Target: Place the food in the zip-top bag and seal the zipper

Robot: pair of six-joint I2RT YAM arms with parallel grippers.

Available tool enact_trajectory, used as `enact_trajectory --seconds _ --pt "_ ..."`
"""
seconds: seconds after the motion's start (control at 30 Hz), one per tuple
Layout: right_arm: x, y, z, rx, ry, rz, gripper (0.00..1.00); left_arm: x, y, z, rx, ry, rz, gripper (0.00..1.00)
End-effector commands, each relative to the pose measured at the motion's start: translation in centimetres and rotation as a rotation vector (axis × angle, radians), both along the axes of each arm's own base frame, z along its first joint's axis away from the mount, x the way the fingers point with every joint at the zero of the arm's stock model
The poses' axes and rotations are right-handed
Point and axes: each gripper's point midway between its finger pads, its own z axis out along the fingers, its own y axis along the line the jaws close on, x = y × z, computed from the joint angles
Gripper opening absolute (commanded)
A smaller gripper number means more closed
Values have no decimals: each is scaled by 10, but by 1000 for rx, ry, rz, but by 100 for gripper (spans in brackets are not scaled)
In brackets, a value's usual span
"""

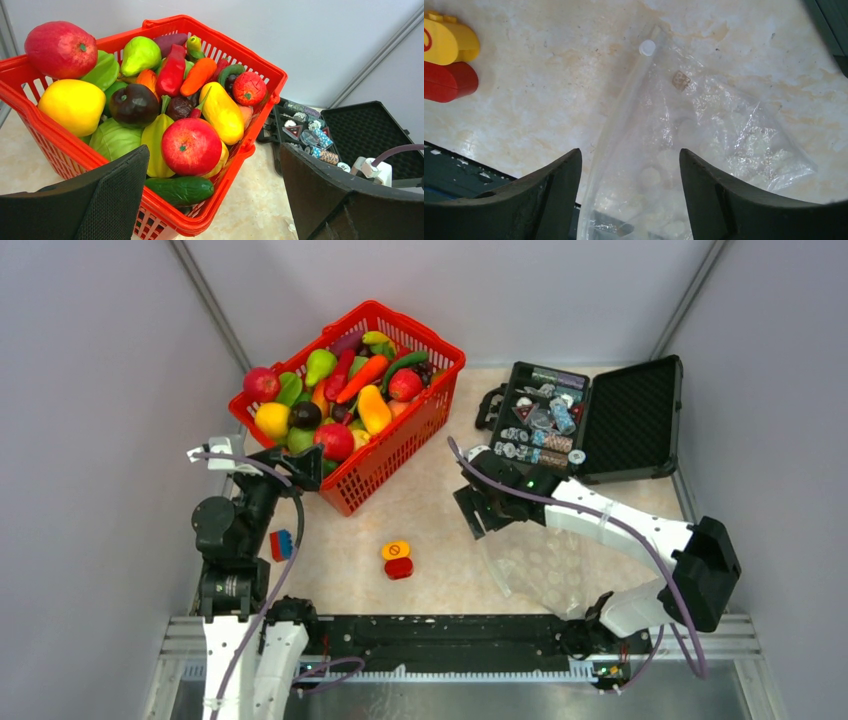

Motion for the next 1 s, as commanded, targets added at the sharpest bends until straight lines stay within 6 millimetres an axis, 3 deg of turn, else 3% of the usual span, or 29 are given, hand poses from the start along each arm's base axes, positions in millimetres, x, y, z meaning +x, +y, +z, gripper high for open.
enact_trajectory --seconds 0.0,0.03,0.1,0.13,0.27,0.5,0.97 --pt "-2 -1 0 4 -23 7 73 0 4 0 20 -19 21 99" --pt "-2 2 1 22 -29 9 76 0 4 0 20 -17 20 99" --pt "5 -1 7 45 -70 -55 95 0 3 1 21 -18 15 99" --pt "8 -2 10 72 -90 -122 98 0 3 2 22 -19 14 99" --pt "10 5 18 199 -135 -157 99 -4 4 4 20 -26 23 99" --pt "-3 9 9 164 -54 -87 67 -4 7 1 27 -28 39 99" --pt "-24 7 -14 -162 -84 -18 66 -3 6 -1 12 -17 32 99"
